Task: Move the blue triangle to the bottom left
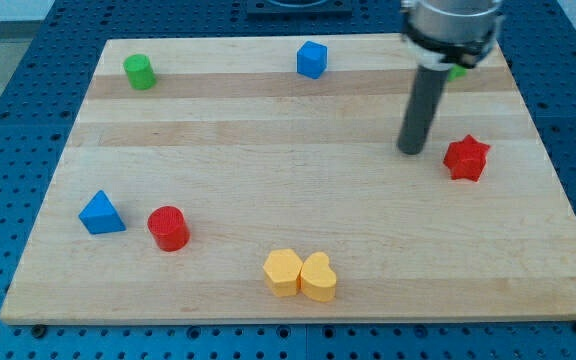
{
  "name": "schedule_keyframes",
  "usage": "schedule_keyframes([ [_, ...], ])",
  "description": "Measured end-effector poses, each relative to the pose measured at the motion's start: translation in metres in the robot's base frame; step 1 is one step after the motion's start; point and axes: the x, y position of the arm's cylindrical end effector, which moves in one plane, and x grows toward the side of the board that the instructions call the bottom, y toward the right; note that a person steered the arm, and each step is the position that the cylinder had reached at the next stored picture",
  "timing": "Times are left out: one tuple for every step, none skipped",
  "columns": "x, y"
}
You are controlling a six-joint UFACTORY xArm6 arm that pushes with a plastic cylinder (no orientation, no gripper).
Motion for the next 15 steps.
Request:
schedule_keyframes([
  [0.0, -0.044],
  [0.0, -0.085],
  [0.0, -0.128],
  [0.004, -0.168],
  [0.03, -0.202],
  [0.056, -0.231],
  [0.082, -0.258],
  [0.088, -0.27],
  [0.036, -0.27],
  [0.02, -0.276],
  [0.035, -0.309],
  [0.069, -0.344],
  [0.097, -0.364],
  [0.111, -0.367],
  [0.111, -0.367],
])
